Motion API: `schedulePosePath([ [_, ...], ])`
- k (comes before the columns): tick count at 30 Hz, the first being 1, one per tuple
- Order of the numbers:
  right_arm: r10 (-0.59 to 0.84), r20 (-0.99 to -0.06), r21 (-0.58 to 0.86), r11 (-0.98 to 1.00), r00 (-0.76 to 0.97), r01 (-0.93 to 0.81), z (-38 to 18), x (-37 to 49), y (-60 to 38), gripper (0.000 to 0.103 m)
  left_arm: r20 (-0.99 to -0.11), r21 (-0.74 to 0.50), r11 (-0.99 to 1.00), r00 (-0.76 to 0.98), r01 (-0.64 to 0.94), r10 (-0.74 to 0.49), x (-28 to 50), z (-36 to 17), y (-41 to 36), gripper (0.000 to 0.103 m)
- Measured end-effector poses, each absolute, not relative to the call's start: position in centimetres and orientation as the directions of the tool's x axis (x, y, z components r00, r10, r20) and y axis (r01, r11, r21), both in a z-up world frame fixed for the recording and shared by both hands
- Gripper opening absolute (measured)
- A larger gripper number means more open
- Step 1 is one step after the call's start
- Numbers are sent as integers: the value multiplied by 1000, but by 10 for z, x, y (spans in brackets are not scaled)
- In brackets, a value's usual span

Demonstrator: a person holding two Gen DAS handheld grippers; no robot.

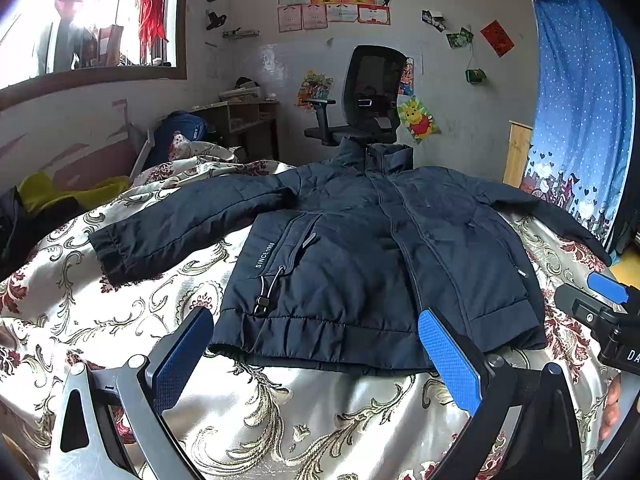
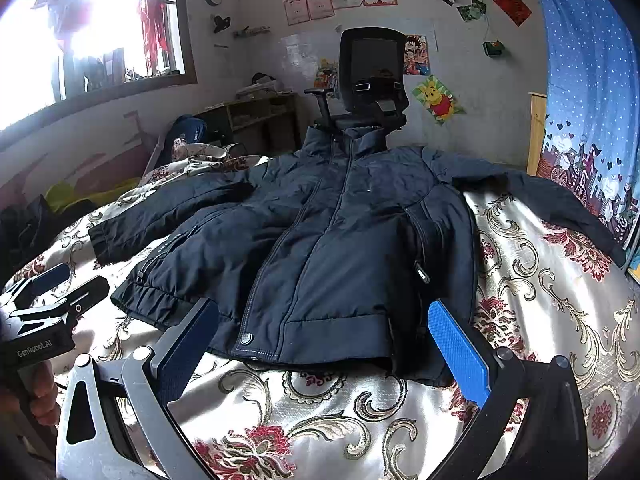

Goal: Fold large clothes

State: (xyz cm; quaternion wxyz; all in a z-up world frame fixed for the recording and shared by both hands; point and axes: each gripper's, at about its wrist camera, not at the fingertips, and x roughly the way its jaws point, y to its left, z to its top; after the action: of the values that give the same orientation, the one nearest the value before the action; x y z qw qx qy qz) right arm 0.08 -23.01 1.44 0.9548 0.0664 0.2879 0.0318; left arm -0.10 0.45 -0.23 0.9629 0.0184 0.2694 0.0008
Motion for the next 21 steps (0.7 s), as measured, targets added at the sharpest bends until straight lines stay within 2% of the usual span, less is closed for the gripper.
schedulePosePath([
  [21,97,-549,143,989,830,-21,13,3,-230,102,-521,32,999,853,8,10,1,-8,6,103],
])
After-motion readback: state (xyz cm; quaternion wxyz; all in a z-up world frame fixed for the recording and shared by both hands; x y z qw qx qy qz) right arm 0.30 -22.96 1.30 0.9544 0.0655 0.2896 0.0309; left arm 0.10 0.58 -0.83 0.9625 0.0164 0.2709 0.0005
